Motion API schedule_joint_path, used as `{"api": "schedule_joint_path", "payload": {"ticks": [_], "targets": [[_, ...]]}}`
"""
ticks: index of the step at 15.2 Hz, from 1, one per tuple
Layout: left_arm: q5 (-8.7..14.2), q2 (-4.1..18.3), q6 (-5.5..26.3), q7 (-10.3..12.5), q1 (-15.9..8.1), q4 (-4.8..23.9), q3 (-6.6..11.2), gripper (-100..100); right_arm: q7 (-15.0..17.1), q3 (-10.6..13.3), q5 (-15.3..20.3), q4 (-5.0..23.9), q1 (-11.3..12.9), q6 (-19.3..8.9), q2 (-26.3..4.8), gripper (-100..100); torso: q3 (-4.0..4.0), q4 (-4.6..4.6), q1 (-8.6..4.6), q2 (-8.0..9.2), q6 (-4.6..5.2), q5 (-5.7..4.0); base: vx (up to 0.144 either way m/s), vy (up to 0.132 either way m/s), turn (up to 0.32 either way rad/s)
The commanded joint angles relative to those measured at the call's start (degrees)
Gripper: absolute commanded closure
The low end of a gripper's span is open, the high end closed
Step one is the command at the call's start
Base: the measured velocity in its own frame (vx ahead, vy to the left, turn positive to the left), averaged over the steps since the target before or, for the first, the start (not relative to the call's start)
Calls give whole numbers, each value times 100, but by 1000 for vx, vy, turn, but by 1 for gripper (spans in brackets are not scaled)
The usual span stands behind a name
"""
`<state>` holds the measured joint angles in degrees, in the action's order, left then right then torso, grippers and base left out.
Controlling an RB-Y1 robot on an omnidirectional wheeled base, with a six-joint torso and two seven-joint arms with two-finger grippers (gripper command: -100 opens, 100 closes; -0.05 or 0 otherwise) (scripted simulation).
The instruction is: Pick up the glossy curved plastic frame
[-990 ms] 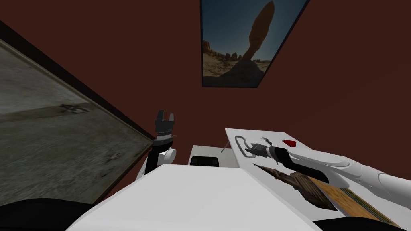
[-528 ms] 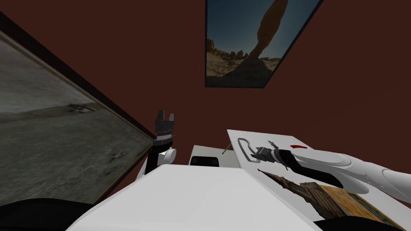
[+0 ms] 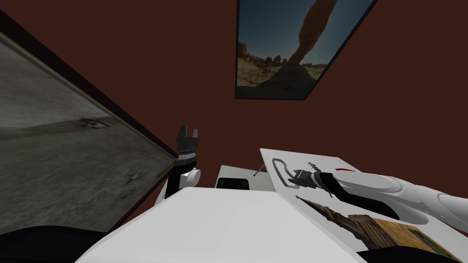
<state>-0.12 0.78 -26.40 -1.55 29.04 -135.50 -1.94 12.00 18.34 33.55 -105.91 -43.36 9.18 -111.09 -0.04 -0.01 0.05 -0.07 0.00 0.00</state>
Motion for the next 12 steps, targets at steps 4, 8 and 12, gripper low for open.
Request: {"api": "schedule_joint_path", "payload": {"ticks": [4, 8, 12], "targets": [[0, 0, 0, 0, 0, 0, 0, 0, 94, -82, 275, 80, -93, 15, 169, -100, 0, 0, 0, 0, 2, 0, 15, 5, 29], [0, 0, 0, 0, 0, 0, 0, 0, -16, -13, 314, 169, -127, -26, 403, -100, -2, 0, -1, -3, 1, 0, 21, 4, 65], [0, 0, 0, 0, 0, 0, 0, 0, -77, 11, 309, 191, -150, -53, 480, 100, -1, 0, 0, -1, 1, 0, 12, 4, 33]]}}
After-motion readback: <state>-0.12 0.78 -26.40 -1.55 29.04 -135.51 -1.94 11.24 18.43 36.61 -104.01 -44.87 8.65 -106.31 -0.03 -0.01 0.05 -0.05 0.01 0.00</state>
